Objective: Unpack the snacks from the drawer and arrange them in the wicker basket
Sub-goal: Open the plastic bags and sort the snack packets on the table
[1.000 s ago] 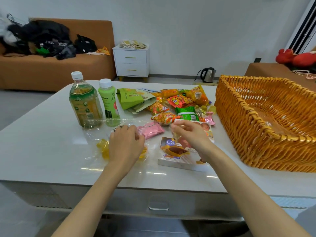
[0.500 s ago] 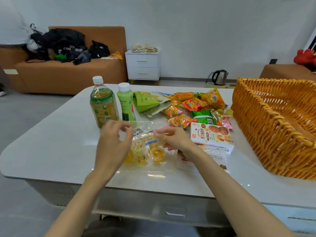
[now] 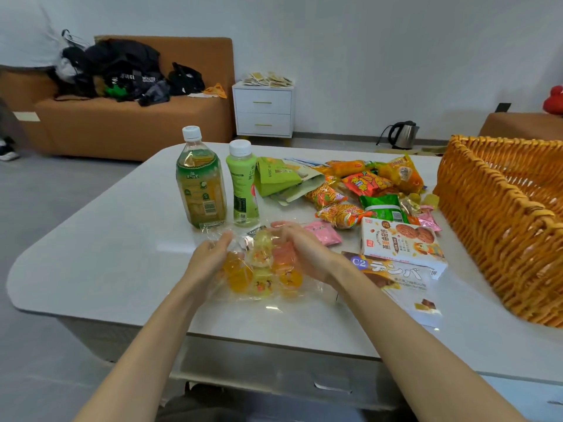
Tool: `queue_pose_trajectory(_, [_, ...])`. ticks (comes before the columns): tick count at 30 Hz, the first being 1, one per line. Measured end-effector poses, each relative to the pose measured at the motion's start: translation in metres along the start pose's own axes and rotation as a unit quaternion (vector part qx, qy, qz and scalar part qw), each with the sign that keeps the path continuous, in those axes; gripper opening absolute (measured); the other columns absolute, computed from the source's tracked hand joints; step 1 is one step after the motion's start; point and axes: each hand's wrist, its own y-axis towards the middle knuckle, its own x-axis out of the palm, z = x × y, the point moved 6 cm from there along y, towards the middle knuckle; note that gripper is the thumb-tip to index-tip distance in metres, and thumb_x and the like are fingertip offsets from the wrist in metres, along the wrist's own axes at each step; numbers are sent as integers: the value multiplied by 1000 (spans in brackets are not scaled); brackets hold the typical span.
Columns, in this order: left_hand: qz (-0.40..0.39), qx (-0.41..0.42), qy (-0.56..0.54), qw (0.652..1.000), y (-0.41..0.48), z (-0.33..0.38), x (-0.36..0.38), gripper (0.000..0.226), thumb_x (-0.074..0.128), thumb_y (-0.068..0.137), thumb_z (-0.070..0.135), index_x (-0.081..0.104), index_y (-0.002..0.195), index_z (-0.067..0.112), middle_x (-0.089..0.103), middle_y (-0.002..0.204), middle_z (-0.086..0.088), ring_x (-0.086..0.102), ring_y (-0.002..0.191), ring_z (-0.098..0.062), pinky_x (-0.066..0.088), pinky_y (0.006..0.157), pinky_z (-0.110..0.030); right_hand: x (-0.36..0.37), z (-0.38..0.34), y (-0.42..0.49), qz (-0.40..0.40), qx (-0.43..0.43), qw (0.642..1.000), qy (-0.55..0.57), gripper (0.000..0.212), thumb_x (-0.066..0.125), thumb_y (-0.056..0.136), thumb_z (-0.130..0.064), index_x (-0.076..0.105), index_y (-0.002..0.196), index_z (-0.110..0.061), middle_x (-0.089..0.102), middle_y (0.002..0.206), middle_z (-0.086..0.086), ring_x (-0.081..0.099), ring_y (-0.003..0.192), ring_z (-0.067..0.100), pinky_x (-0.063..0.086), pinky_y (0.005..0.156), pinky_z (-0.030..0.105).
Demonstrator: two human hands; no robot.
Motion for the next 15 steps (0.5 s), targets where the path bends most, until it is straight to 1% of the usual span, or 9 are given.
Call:
queue_pose_trajectory(3, [14, -1, -19, 1000, 3, -6, -1, 50, 48, 95, 51, 53, 122, 10, 65, 118, -11, 63, 104, -31, 47, 75, -33, -6, 0, 0, 27, -47, 993, -106, 26, 47, 98, -4, 49, 124, -5, 57, 123, 5, 61, 85, 9, 52, 61, 18])
queue_pose_trajectory(5, [22, 2, -47, 999, 4, -7, 1, 40, 47, 99, 41, 53, 118, 7, 67, 114, -11, 66, 74, -20, 51, 72, -34, -16, -7, -1, 84, -106, 968, -213, 33, 59, 95, -14, 49, 125, -8, 60, 121, 4, 61, 96, 12, 53, 69, 18])
queue_pose_trajectory(6, [26, 0, -56, 998, 3, -7, 1, 36, 46, 100, 37, 53, 118, 7, 67, 112, -10, 61, 62, -15, 52, 71, -30, -22, -14, -3, 124, -136, 942, -280, 33, 64, 92, -22, 53, 120, -9, 62, 114, 2, 60, 96, 13, 53, 72, 20])
queue_pose_trajectory(7, [33, -7, -60, 998, 2, -7, 1, 34, 46, 100, 36, 53, 119, 8, 66, 111, -9, 57, 62, -15, 51, 74, -31, -28, -18, -8, 163, -150, 911, -347, 35, 67, 89, -30, 57, 115, -9, 62, 105, -1, 59, 93, 12, 51, 74, 23])
queue_pose_trajectory(8, [36, -14, -61, 997, 3, -8, 0, 35, 47, 100, 37, 54, 120, 10, 65, 112, -9, 59, 73, -16, 51, 79, -36, -34, -20, -12, 192, -146, 882, -404, 38, 69, 87, -38, 58, 110, -9, 59, 96, -3, 56, 89, 11, 47, 74, 25])
queue_pose_trajectory(10, [47, -20, -66, 997, 1, -7, -4, 38, 50, 98, 38, 55, 123, 10, 64, 117, -11, 63, 97, -24, 51, 78, -37, -41, -19, -19, 211, -120, 857, -454, 38, 69, 84, -43, 60, 98, -9, 55, 85, -6, 54, 80, 11, 43, 72, 27])
queue_pose_trajectory(11, [52, -20, -63, 996, 0, -6, -5, 39, 50, 98, 38, 54, 124, 9, 64, 120, -13, 63, 101, -26, 52, 80, -38, -44, -18, -21, 201, -118, 865, -444, 34, 70, 85, -40, 62, 93, -8, 58, 80, -5, 57, 75, 10, 46, 70, 27])
queue_pose_trajectory(13, [54, -19, -52, 997, 1, -4, -6, 41, 49, 99, 37, 53, 126, 6, 62, 123, -16, 62, 98, -28, 50, 90, -42, -44, -14, -23, 144, -113, 921, -344, 22, 67, 90, -22, 67, 92, -1, 66, 76, 2, 65, 63, 9, 56, 64, 25])
queue_pose_trajectory(15, [46, -19, -44, 998, -1, -3, -4, 41, 47, 100, 35, 52, 126, 4, 63, 120, -17, 61, 84, -28, 50, 80, -36, -42, -12, -27, 61, -82, 972, -213, 20, 62, 92, -6, 65, 110, 3, 70, 87, 10, 70, 68, 11, 60, 73, 27])
